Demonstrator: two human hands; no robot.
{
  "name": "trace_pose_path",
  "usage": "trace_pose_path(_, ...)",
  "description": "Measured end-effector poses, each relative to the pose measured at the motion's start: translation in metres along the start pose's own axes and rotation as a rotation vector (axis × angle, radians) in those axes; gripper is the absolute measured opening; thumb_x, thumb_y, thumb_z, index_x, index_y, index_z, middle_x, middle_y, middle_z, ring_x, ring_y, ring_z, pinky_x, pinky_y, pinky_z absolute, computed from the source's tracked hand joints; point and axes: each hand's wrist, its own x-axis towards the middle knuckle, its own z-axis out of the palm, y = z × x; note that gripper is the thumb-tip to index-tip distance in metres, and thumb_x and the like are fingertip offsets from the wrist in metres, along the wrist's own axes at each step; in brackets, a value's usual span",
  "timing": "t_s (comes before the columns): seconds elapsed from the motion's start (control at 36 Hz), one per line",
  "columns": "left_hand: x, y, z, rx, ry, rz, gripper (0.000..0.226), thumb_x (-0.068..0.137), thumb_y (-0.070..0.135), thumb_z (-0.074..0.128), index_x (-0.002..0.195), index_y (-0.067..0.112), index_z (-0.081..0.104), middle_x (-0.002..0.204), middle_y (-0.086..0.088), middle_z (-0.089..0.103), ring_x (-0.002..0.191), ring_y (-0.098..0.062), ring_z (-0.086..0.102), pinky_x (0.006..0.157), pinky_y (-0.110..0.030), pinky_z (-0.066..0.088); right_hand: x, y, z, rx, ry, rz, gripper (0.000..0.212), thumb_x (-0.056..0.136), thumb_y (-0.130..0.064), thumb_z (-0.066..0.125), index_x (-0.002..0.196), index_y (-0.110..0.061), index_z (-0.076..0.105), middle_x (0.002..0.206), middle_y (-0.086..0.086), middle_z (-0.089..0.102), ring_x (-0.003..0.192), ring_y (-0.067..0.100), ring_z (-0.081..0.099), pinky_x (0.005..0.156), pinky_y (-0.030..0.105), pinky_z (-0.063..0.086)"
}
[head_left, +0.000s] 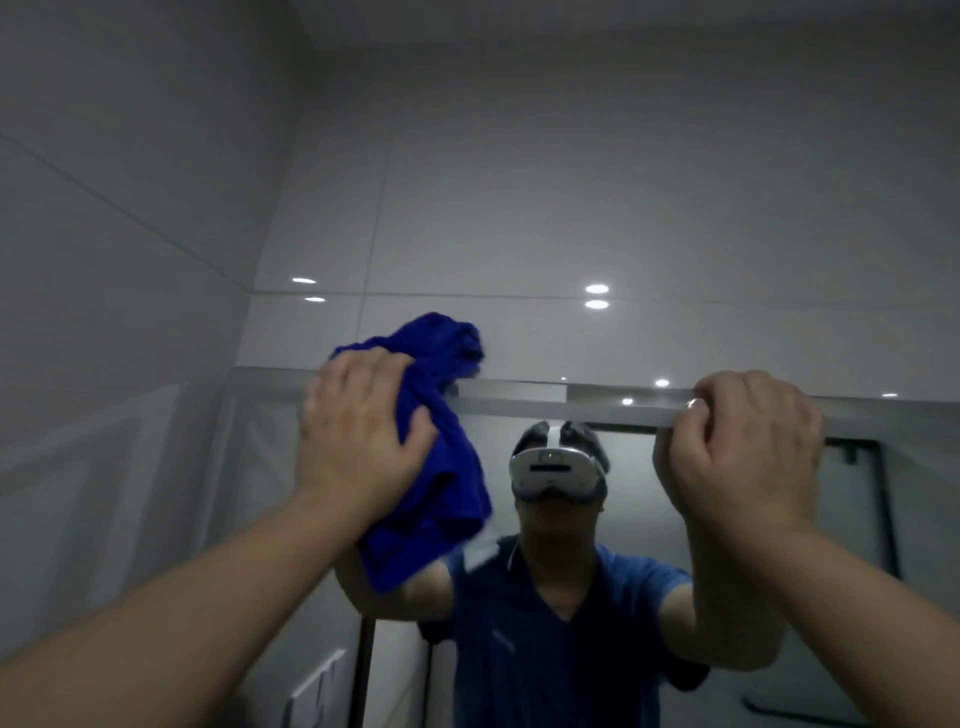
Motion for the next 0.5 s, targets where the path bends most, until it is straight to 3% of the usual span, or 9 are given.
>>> trace_pose_path(0.17,0.018,-0.078,-0.003,0.163,-0.023,-0.184,0.054,0.100,0.048,0.039,0.125,0.006,0.062,0.116,-0.024,0.066,0.108,-0.045,0.057,0.095,-0.062,0.045,-0.003,0.000,0.006,-0.020,0.012,0.006,0.019,0.094,-0.031,0.044,0.094,-0.017,0.057,0.091,0.002,0.050,0.090,0.026,0.046,0.098,0.049,0.039)
trace_pose_path(0.28,0.019,-0.037,0.000,0.093,0.026,-0.321,0.058,0.097,0.046,0.036,0.121,0.002,0.064,0.116,-0.028,0.066,0.112,-0.048,0.056,0.099,-0.063,0.043,-0.002,0.001,0.011,-0.071,0.042,0.012,0.015,0.092,-0.030,0.048,0.092,-0.018,0.057,0.090,0.002,0.052,0.091,0.026,0.047,0.097,0.046,0.036)
trace_pose_path(0.5,0.002,0.142,0.013,-0.063,0.026,0.029,0.052,0.088,0.046,0.058,0.128,0.016,0.069,0.125,-0.010,0.068,0.126,-0.036,0.055,0.115,-0.052,0.035,-0.003,0.001,0.004,-0.016,0.055,-0.001,0.019,0.090,-0.026,0.044,0.092,-0.014,0.059,0.089,0.004,0.049,0.090,0.031,0.048,0.094,0.045,0.034)
